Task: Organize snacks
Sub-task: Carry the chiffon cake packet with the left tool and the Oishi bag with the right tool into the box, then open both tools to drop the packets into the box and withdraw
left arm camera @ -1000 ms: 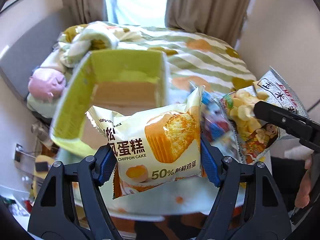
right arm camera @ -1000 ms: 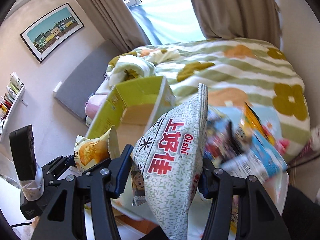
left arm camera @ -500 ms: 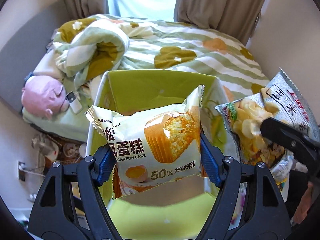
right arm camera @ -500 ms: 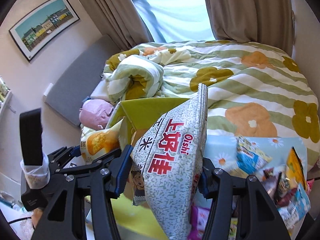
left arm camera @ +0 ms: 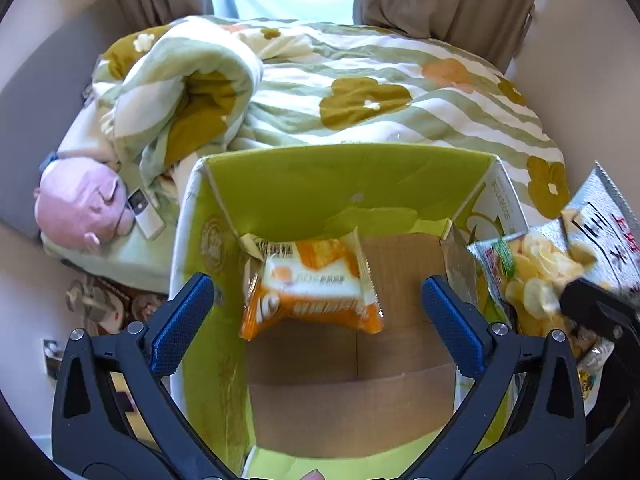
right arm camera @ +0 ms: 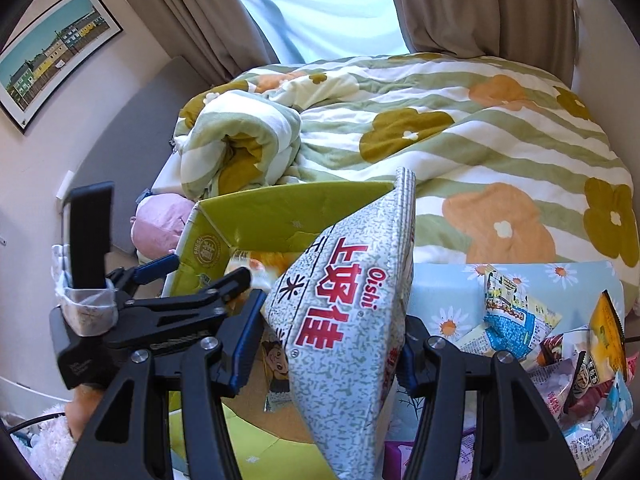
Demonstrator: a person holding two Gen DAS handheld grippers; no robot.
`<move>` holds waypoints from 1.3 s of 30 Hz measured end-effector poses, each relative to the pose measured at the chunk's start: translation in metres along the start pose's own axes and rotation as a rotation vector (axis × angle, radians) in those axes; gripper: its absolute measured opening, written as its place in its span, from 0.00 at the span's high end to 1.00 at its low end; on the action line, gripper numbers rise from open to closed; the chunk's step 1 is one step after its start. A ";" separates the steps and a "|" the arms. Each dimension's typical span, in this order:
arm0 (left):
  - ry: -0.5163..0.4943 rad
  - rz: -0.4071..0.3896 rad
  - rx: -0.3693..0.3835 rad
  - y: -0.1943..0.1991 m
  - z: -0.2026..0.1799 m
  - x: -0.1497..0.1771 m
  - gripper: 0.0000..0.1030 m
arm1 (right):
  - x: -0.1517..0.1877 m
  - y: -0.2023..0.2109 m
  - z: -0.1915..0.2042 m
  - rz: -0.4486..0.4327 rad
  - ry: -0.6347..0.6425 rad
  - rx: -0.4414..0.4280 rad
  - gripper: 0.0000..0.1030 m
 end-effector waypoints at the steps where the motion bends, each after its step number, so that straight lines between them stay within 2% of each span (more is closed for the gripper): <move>1: 0.008 0.002 0.001 0.004 0.003 0.004 0.00 | 0.000 -0.001 0.000 0.002 0.004 0.002 0.49; 8: 0.050 -0.014 -0.036 0.035 0.020 0.031 0.00 | -0.008 -0.014 0.008 0.018 0.040 0.008 0.48; 12: 0.090 -0.006 -0.018 0.044 0.028 0.041 0.01 | -0.017 -0.033 0.017 0.020 0.089 0.035 0.48; 14: 0.092 -0.003 -0.012 0.046 0.031 0.044 0.01 | -0.021 -0.046 0.020 0.033 0.113 0.048 0.48; 18: 0.070 -0.013 -0.046 0.051 0.037 0.050 0.01 | -0.022 -0.068 0.026 0.078 0.116 0.031 0.45; 19: 0.067 -0.015 -0.051 0.051 0.038 0.051 0.01 | -0.022 -0.071 0.026 0.084 0.116 0.031 0.39; 22: 0.064 -0.012 -0.038 0.052 0.042 0.058 0.01 | -0.023 -0.076 0.025 0.058 0.140 0.071 0.01; 25: 0.059 -0.005 -0.032 0.049 0.043 0.066 0.01 | -0.025 -0.066 0.019 -0.003 0.190 0.160 0.00; 27: 0.058 -0.002 -0.026 0.048 0.043 0.070 0.01 | -0.025 -0.058 0.016 -0.026 0.193 0.178 0.00; 32: 0.061 -0.020 -0.025 0.059 0.042 0.069 0.01 | -0.020 -0.037 0.016 -0.047 0.192 0.164 0.00; 39: 0.045 -0.093 -0.058 0.098 0.029 0.063 0.01 | -0.015 0.009 0.024 -0.098 0.175 0.131 0.00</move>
Point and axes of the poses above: each gripper's, at about its wrist camera, not at the fingertips, and y roughly against the way its jaws point, z to its left, x to its underside, the point moved 8 cm from there along -y, roughly the way its jaws point, and after that the axes turned 1 degree about x, right-handed, at the moved point
